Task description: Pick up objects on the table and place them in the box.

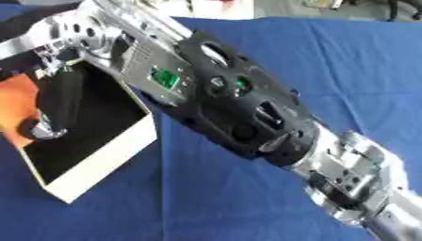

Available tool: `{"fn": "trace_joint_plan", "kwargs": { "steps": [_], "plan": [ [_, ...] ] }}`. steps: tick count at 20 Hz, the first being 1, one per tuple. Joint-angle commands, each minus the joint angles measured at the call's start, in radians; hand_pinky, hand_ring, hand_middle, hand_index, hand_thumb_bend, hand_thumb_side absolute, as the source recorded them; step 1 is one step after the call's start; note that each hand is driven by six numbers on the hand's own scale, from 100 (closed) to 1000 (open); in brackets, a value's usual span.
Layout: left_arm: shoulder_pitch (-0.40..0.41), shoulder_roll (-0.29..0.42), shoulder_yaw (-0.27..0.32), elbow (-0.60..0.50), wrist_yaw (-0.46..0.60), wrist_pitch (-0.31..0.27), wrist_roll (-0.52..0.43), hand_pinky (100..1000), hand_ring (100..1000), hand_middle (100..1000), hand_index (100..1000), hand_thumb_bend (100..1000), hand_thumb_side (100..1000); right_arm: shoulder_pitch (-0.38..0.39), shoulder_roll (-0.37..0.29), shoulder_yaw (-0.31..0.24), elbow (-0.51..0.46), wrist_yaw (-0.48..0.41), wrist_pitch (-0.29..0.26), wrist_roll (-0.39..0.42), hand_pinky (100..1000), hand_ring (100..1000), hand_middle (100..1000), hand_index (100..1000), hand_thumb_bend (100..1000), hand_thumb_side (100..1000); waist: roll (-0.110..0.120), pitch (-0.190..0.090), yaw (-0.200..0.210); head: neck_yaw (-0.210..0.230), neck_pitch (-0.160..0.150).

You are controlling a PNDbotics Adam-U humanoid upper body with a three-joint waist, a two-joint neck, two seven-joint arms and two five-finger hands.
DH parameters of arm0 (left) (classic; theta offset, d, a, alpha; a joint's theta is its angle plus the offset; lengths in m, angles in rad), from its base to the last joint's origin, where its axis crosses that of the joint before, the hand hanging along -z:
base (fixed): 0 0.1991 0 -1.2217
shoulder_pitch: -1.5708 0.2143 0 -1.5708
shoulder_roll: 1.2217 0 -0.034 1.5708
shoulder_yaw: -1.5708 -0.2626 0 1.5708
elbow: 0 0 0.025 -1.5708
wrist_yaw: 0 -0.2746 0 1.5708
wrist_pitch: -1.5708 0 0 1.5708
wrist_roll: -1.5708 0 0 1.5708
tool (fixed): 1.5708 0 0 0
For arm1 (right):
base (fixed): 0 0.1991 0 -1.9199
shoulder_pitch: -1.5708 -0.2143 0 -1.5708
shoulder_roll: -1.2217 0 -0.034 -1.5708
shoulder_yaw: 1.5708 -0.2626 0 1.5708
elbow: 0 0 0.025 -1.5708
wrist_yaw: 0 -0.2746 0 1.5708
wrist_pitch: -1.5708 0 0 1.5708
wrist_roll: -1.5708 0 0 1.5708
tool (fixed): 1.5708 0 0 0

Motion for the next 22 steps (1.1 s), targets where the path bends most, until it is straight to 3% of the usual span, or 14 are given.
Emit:
{"fn": "trace_joint_plan", "kwargs": {
  "steps": [1,5,11,17,22],
  "plan": [
    [-0.012,0.007,0.003,-0.018,0.003,0.000,-0.004,471,479,521,677,100,665,-0.017,0.005,-0.010,0.029,0.006,-0.013,0.004,663,679,433,589,100,100,0.006,-0.019,0.003,-0.003,0.008],
    [-0.018,0.008,0.001,-0.018,0.002,0.001,-0.009,469,475,518,676,100,670,-0.016,0.017,0.004,0.086,-0.008,-0.023,0.004,667,688,439,593,100,108,0.001,-0.006,0.015,-0.008,0.014],
    [-0.017,0.007,0.001,-0.018,0.000,0.004,-0.014,469,473,516,675,100,673,-0.024,0.008,-0.022,0.113,-0.007,-0.044,0.004,670,693,443,597,100,107,0.000,-0.002,0.011,-0.004,0.016],
    [-0.018,0.000,-0.001,-0.018,0.002,0.007,-0.019,468,472,514,674,100,675,-0.012,0.022,-0.017,0.196,0.029,-0.076,0.004,689,722,480,633,100,100,0.000,0.001,0.013,-0.015,0.013],
    [-0.020,-0.003,-0.001,-0.018,0.003,0.009,-0.021,468,471,513,674,100,678,0.005,0.043,-0.044,0.294,0.092,-0.117,0.004,704,738,507,653,100,100,-0.004,0.008,0.022,-0.029,0.006]
  ]
}}
